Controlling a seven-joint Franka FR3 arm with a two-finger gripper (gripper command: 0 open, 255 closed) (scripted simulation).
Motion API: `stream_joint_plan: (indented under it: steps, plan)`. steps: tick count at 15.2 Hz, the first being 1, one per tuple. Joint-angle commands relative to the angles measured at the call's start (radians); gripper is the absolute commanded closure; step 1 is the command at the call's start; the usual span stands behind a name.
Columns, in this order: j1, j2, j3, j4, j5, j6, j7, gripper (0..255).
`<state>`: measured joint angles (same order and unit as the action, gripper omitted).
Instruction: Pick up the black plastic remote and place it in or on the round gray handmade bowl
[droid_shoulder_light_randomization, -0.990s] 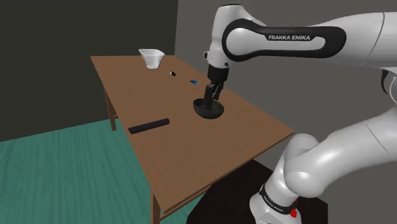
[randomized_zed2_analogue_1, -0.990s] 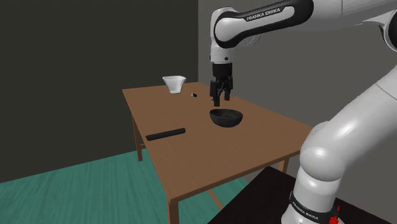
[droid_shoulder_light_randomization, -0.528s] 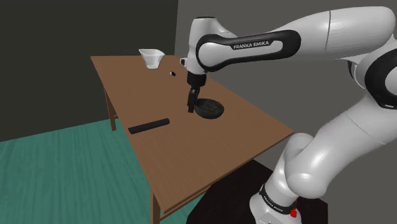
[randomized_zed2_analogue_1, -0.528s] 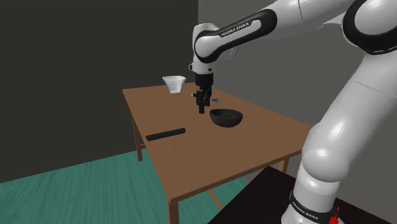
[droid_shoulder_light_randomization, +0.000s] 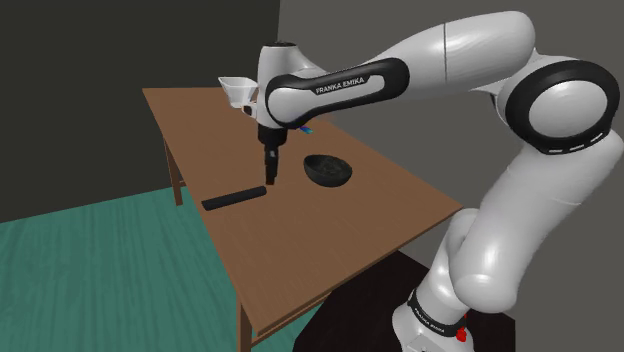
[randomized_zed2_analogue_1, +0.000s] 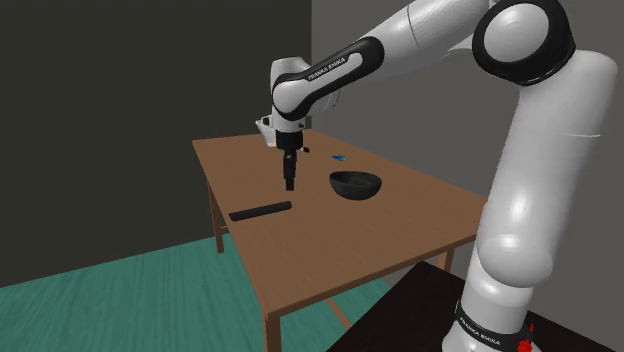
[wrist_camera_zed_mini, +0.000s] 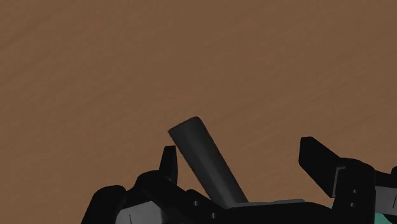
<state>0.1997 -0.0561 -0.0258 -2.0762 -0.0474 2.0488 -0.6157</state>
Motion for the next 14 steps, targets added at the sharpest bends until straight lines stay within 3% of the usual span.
stream_joint_plan:
  steps: [1,8,14]
  plan:
    - [0.011,0.071,0.008,0.052,0.0,0.03,-0.066,0]
    - [0.05,0.274,0.06,0.213,-0.012,0.102,-0.252,0]
    - [0.05,0.309,0.06,0.19,-0.015,0.16,-0.253,0]
